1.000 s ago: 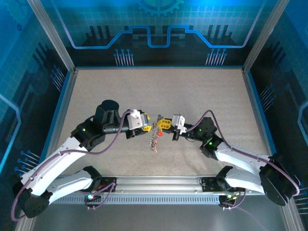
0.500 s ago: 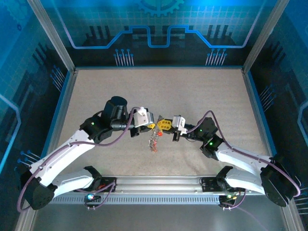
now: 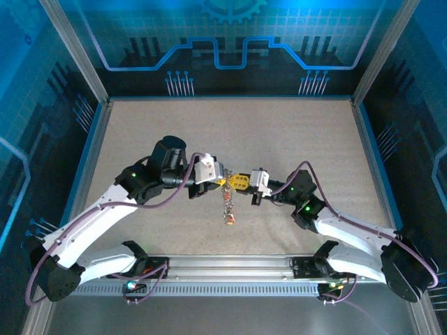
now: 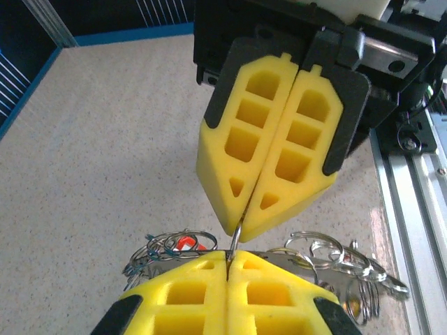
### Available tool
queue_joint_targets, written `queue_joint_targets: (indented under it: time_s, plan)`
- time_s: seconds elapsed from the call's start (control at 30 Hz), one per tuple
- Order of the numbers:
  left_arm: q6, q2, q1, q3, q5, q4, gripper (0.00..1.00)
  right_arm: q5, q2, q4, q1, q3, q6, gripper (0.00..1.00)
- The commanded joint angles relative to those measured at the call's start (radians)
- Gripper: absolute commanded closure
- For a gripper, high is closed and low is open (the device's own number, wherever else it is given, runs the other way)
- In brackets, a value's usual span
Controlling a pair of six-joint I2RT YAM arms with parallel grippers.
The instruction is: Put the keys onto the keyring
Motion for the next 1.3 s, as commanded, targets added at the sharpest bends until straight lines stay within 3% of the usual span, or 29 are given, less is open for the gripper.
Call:
queue_joint_targets:
  time_s: [0.0, 0.1, 0.2, 0.33, 0.47, 0.87, 1.27]
  plan:
    - [0.101, 0.016, -0.007, 0.132, -0.118, -0.148, 1.0, -0.023, -0.064, -0.237, 0.062, 0.048, -0.19, 0.82]
    - [0.205, 0.058, -0.061, 0.223, -0.282, -0.313, 1.0, 0.071, -0.072, -0.287, 0.095, 0.045, -0.214, 0.76]
    - [0.308, 0.1, -0.113, 0.281, -0.425, -0.436, 1.0, 0.076, -0.056, -0.294, 0.094, 0.05, -0.192, 0.71]
    - [0.361, 0.165, -0.141, 0.374, -0.513, -0.555, 1.0, 0.069, 0.029, -0.16, 0.094, 0.035, -0.127, 0.7]
    - [0.385, 0.192, -0.143, 0.422, -0.512, -0.59, 1.0, 0.095, 0.075, -0.008, 0.093, 0.021, -0.053, 0.7]
    - [0.369, 0.216, -0.145, 0.446, -0.451, -0.6, 1.0, 0.09, 0.216, 0.153, 0.094, 0.041, 0.022, 0.72]
    - [0.338, 0.233, -0.145, 0.404, -0.369, -0.572, 1.0, 0.1, 0.243, 0.2, 0.107, 0.044, 0.009, 0.78]
